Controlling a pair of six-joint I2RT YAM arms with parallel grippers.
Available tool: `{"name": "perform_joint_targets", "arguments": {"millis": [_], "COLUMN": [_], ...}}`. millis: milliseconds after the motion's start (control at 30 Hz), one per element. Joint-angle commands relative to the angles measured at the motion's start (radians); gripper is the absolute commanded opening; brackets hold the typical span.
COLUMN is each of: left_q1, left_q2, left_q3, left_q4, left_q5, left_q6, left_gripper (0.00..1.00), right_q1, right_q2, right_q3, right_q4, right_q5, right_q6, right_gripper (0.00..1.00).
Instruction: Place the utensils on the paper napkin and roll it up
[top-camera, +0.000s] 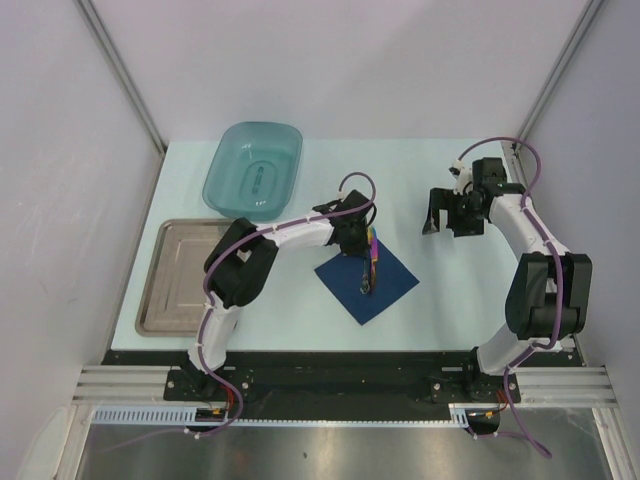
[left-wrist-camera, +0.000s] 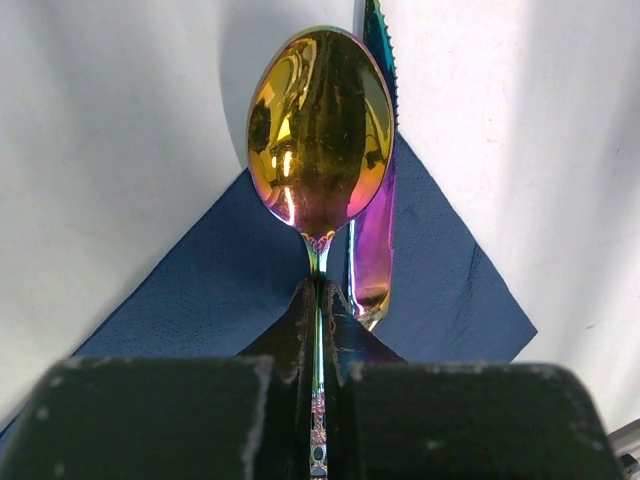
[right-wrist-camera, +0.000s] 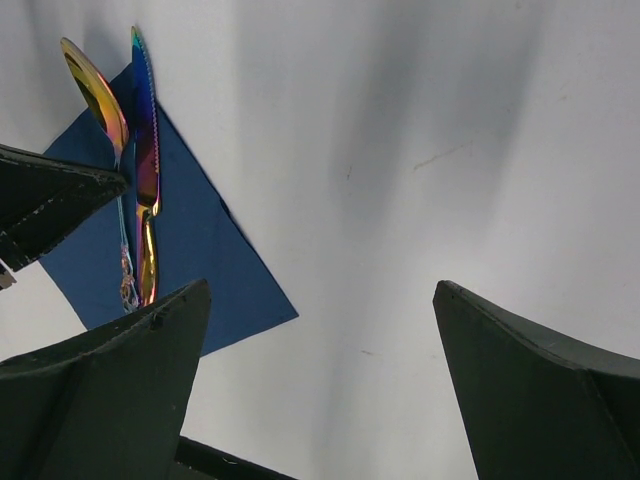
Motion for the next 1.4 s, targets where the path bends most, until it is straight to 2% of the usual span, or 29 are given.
{"name": "perform_joint_targets", "arguments": {"millis": [0,200,433,567,667,700,767,800,833,867,967,1033,1133,1167,1233,1267,1300,1367], "left_q1": [0.011,0.022,0.034,0.041,0.044,0.044,0.048,0.048,0.053,0.059,0.067,0.077,0.087,0.087,0.088,0.085,0.076,-0.004], "left_q2": [-0.003,-0.005,-0.051,-0.153,-0.232,-0.29,-0.365,-0.447,-0.491,-0.531,-0.705,-0.811,-0.915,-0.937,-0.994,-1.063,-1.097,-1.175], "left_q3": [0.019,0.019,0.062,0.099,0.104,0.098,0.055,0.035,-0.017,-0.045,-0.145,-0.221,-0.277,-0.296,-0.387,-0.434,-0.544,-0.65], "left_q4": [-0.003,-0.006,-0.015,-0.023,-0.02,-0.014,0.021,0.035,0.079,0.102,0.184,0.239,0.21,0.192,0.141,0.138,0.144,0.162], "left_q5": [-0.005,-0.007,0.002,-0.002,-0.043,-0.054,-0.094,-0.116,-0.13,-0.133,-0.119,-0.069,0.039,0.15,0.284,0.407,0.442,0.427], "left_q6": [-0.019,-0.023,0.003,0.047,0.125,0.189,0.272,0.355,0.398,0.444,0.639,0.772,0.933,0.996,1.151,1.241,1.286,1.401], "left_gripper": [0.04,0.19,0.27,0.32,0.44,0.51,0.58,0.74,0.83,0.99,1.0,1.0,1.0,1.0,1.0,1.0,1.0,1.0], "right_q1": [0.007,0.009,0.009,0.007,0.001,-0.002,-0.008,-0.011,-0.014,-0.014,-0.011,-0.013,-0.025,-0.028,-0.029,-0.031,-0.034,-0.017], "right_q2": [0.01,0.014,0.017,0.017,0.017,0.017,0.008,0.003,-0.004,-0.021,-0.064,-0.088,-0.151,-0.167,-0.207,-0.211,-0.21,-0.188], "right_q3": [0.04,0.045,0.059,0.092,0.128,0.15,0.174,0.196,0.206,0.215,0.246,0.256,0.212,0.188,0.126,0.073,0.056,0.045], "right_q4": [0.006,0.006,0.01,0.001,0.007,0.006,0.006,0.006,0.007,0.006,0.006,0.004,0.035,0.111,0.233,0.262,0.274,0.241], "right_q5": [0.008,0.008,0.001,-0.022,-0.047,-0.063,-0.083,-0.102,-0.111,-0.119,-0.156,-0.24,-0.427,-0.467,-0.572,-0.629,-0.747,-0.827], "right_q6": [0.008,0.008,0.008,0.006,-0.011,-0.018,-0.055,-0.07,-0.09,-0.125,-0.178,-0.192,-0.186,-0.164,-0.071,-0.064,-0.07,-0.08], "right_gripper": [1.0,1.0,1.0,1.0,1.0,1.0,1.0,1.0,1.0,1.0,1.0,1.0,1.0,1.0,1.0,1.0,1.0,1.0]}}
